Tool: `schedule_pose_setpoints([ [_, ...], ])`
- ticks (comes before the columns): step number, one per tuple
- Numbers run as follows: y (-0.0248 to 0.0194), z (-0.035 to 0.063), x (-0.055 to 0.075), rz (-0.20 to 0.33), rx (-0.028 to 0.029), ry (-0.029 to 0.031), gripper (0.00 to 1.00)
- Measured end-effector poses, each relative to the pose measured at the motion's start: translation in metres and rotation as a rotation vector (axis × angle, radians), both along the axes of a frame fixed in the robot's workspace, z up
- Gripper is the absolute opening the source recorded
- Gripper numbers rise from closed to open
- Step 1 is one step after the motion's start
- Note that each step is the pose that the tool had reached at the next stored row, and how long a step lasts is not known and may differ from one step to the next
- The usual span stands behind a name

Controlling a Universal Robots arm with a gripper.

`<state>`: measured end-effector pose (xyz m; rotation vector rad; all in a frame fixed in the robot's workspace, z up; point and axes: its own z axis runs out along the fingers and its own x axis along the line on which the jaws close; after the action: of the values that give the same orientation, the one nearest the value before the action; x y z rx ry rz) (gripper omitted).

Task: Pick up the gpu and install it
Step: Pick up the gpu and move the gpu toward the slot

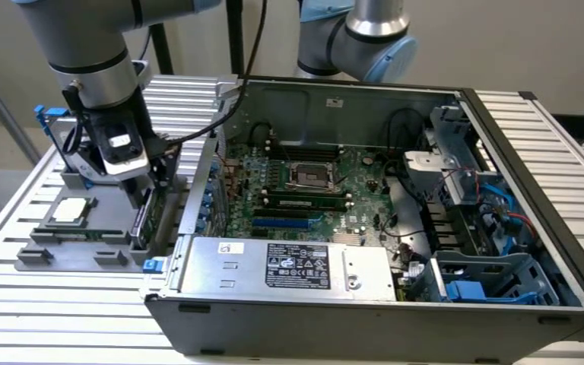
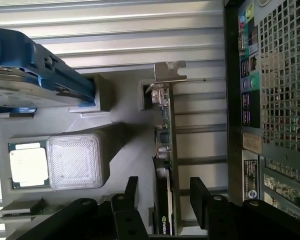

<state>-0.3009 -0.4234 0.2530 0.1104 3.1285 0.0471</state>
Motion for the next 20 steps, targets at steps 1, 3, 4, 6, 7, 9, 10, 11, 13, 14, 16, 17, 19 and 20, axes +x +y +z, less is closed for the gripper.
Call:
schedule_pose_setpoints([
  [1, 0.0, -0.0018, -0.001, 0.001, 0.0, 0.0, 0.54],
  [3, 0.0, -0.0055, -0.003, 0.002, 0.0001, -0.0001, 0.54],
  [4, 0.0, -0.0074, -0.003, 0.002, 0.0001, -0.0001, 0.54],
  [6, 0.0, -0.0108, -0.003, 0.002, 0.0, 0.0, 0.54],
  [7, 0.0, -0.0123, -0.003, 0.003, 0.0, 0.0, 0.54],
  [9, 0.0, -0.0132, -0.002, 0.003, 0.0, 0.0001, 0.54],
  [10, -0.0001, -0.0134, -0.002, 0.003, 0.0001, -0.0001, 0.54],
  [11, -0.0002, -0.0134, -0.001, 0.003, 0.0, 0.0, 0.54],
  [13, -0.0009, -0.0134, -0.001, 0.003, -0.0001, 0.0001, 0.54],
  [14, -0.0011, -0.0135, -0.001, 0.003, 0.0, 0.0, 0.54],
  [16, -0.0016, -0.0136, 0.0, 0.003, 0.0001, -0.0001, 0.54],
  [17, -0.0016, -0.0137, 0.0, 0.003, 0.0, 0.0, 0.54],
  [19, -0.0017, -0.0147, 0.0, 0.003, 0.0001, -0.0002, 0.54],
  [20, -0.0017, -0.0149, 0.0, 0.003, 0.0, 0.0, 0.52],
])
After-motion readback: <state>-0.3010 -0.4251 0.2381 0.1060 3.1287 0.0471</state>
